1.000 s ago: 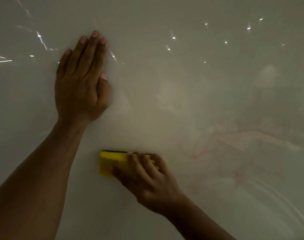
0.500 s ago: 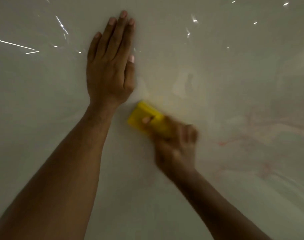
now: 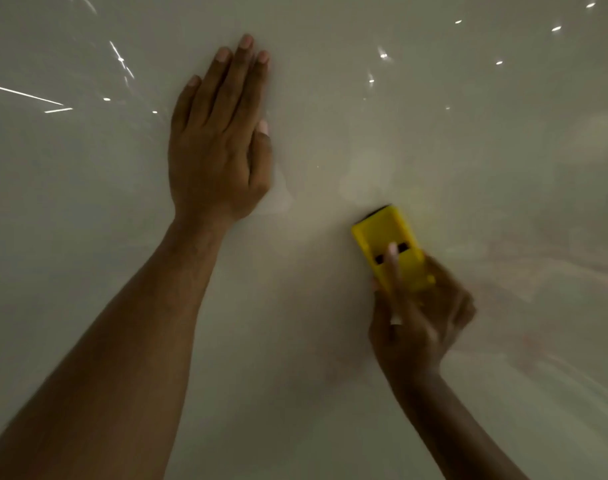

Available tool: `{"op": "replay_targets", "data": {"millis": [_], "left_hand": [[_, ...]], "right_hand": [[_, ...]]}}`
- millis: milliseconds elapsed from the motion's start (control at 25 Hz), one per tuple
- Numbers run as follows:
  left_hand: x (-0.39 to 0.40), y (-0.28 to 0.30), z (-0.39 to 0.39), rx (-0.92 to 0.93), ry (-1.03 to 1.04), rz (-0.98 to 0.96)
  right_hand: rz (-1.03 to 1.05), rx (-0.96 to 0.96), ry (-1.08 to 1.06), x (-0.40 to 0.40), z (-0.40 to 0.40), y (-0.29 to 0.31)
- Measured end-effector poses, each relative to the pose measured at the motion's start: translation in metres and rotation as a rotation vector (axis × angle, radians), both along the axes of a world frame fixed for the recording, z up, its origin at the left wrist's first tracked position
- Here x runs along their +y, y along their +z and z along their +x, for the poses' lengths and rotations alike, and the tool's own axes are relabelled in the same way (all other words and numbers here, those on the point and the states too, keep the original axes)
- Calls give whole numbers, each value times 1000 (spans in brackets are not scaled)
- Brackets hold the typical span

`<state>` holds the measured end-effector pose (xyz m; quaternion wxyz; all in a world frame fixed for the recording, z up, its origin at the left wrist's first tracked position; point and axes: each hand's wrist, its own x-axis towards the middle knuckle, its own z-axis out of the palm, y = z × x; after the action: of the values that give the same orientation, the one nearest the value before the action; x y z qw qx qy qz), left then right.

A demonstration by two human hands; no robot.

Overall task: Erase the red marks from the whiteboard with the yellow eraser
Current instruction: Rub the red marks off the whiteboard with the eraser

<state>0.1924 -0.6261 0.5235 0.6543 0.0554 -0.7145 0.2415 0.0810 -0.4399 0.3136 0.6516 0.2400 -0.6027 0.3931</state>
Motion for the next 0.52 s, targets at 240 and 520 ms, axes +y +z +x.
{"op": "replay_targets", "data": {"millis": [240, 520], "left_hand": [[-4, -3, 0, -37, 58, -12], [9, 3, -10, -149, 34, -233]], "right_hand": [[103, 50, -69, 39, -23, 13], [547, 345, -68, 50, -21, 7]]}}
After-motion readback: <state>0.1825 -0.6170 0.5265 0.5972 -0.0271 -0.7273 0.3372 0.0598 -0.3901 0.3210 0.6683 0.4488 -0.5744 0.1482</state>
